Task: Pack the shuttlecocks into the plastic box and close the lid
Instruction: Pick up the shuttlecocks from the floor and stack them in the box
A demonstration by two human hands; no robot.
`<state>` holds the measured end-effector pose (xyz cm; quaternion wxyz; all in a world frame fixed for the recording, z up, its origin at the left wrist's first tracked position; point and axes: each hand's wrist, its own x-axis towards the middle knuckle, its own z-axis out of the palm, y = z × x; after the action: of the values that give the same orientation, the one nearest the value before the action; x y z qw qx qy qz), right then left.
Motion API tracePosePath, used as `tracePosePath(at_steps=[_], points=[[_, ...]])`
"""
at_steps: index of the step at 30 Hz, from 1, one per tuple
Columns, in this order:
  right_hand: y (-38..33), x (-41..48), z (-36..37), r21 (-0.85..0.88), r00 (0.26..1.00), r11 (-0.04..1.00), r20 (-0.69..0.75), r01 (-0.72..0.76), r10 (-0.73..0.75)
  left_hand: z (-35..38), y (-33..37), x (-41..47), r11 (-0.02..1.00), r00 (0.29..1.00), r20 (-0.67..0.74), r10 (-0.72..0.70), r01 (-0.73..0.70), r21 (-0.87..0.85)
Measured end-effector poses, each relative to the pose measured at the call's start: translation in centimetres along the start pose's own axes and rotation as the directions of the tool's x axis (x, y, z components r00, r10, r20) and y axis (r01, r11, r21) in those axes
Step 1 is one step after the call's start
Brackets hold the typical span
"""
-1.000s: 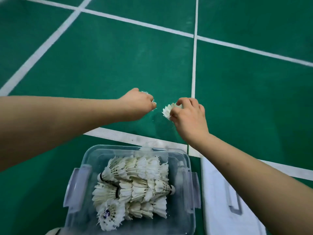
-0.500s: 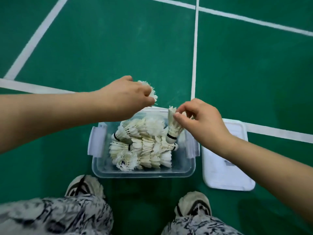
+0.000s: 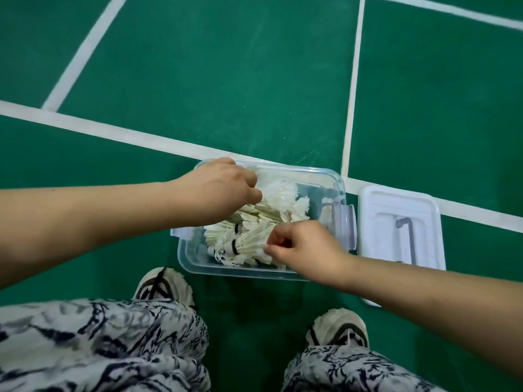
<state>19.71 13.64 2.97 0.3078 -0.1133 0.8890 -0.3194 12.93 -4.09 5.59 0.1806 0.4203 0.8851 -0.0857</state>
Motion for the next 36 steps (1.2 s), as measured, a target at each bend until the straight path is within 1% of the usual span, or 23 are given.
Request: tracePosePath(at_steps=[2, 5, 6, 9, 12, 15, 19, 24, 29, 32, 36], points=[[-0.3, 0.3, 0.8, -0.074, 0.998, 0.996, 0.043, 0.041, -0.038, 0.7, -0.3, -0.2, 0.999, 0.999, -0.038, 0.018, -0.019, -0.044], [-0.8, 0.9, 1.8, -0.21, 0.992, 0.972, 0.084, 0.109, -0.093, 1.7, -0.7, -0.5, 0.993, 0.979, -0.184, 0.083, -0.098, -0.072], [-0.9, 1.2, 2.0, -0.243, 0.99, 0.963, 0.099, 0.119, -0.098, 1.9, -0.7, -0.5, 0.99, 0.972, -0.212, 0.097, -0.117, -0.084], [-1.2, 2.0, 2.3, -0.318, 0.989, 0.94, 0.116, 0.119, -0.086, 2.1, -0.7, -0.5, 0.983, 0.969, -0.223, 0.107, -0.137, -0.123], [-1.5, 2.3, 2.2, -0.353, 0.988, 0.926, 0.122, 0.136, -0.098, 2.3, -0.8, -0.5, 0.977, 0.955, -0.267, 0.13, -0.169, -0.129], [-1.5, 1.8, 2.0, -0.361, 0.984, 0.92, 0.146, 0.153, -0.106, 2.4, -0.9, -0.8, 0.974, 0.963, -0.243, 0.116, -0.158, -0.162], [-0.9, 1.1, 1.6, -0.383, 0.987, 0.917, 0.15, 0.109, -0.054, 2.6, -0.8, -1.1, 0.977, 0.987, -0.137, 0.087, -0.111, -0.183], [-0.8, 1.6, 1.7, -0.401, 0.982, 0.911, 0.186, 0.094, -0.019, 2.8, -0.5, -1.0, 0.976, 0.966, -0.226, 0.129, -0.164, -0.145], [-0.4, 3.7, 2.5, -0.369, 0.95, 0.92, 0.313, 0.129, -0.008, 2.8, 0.3, -0.7, 0.956, 0.959, -0.218, 0.183, -0.225, -0.188], [0.2, 3.8, 2.7, -0.345, 0.937, 0.931, 0.349, 0.12, 0.009, 3.1, 0.5, -0.9, 0.937, 0.938, -0.258, 0.231, -0.286, -0.2], [1.2, 3.1, 2.0, -0.251, 0.926, 0.964, 0.378, 0.086, 0.016, 3.1, 0.8, -1.0, 0.927, 0.941, -0.221, 0.257, -0.304, -0.218]])
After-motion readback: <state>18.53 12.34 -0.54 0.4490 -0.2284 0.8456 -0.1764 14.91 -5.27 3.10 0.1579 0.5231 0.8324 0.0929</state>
